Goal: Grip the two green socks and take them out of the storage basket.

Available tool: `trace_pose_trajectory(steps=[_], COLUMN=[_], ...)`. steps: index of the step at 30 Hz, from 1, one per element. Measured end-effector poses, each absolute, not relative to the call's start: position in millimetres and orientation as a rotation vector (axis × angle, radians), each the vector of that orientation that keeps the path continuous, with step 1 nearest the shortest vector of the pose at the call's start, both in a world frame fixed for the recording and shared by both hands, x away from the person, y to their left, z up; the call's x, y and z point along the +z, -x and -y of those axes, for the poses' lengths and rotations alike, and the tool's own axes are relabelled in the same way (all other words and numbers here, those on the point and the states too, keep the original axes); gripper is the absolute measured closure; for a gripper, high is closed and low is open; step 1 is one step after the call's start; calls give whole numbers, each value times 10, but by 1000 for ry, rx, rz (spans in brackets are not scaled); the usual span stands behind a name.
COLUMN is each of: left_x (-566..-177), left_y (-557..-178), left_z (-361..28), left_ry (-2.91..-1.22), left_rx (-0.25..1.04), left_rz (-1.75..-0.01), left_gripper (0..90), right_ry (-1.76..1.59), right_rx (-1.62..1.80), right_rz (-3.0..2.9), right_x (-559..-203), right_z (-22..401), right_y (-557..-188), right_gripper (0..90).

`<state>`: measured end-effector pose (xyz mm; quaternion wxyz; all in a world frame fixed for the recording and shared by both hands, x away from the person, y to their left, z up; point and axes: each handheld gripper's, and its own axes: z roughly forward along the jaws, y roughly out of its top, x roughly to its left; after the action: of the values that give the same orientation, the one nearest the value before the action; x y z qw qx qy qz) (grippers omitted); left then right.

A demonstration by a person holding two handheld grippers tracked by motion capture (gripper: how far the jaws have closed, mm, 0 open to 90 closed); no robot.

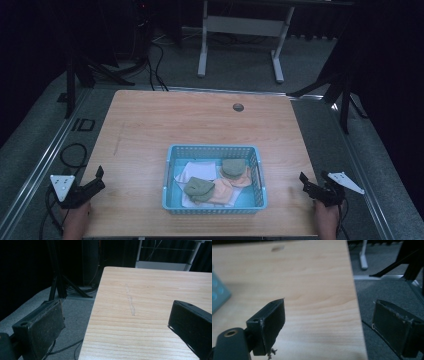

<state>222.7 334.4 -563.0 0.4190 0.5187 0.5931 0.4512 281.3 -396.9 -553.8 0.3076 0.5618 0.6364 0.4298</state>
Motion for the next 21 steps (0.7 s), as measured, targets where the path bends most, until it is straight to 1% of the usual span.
trace_pose_trajectory(steps=[5, 10, 12, 13, 21], left_x=[-5629, -5628, -5628, -5629, -5629], left_y=[-2228, -2228, -2227, -2225, -2229], left_z=[-3365, -3383, -3387, -3391, -3394], left_ry=[-1284, -1279, -1278, -1276, -1281], left_rx=[1115, 1102, 1095, 1091, 1081], left_rz=[-1500, -1508, -1507, -1506, -1503], left_gripper=[5, 5, 5, 5, 5], right_ry=[-1473, -1504, -1477, -1443, -1352], right_rx=[1142, 1171, 1169, 1178, 1180], right_rz=[-1727, -1841, -1921, -1972, -2213], right_x=[-5528, -5508, -5492, -5486, -5486], right_z=[3971, 4069, 4099, 4132, 4159], right_y=[-2825, -2877, -2893, -2886, -2886], right_gripper=[111, 111, 112, 129, 129])
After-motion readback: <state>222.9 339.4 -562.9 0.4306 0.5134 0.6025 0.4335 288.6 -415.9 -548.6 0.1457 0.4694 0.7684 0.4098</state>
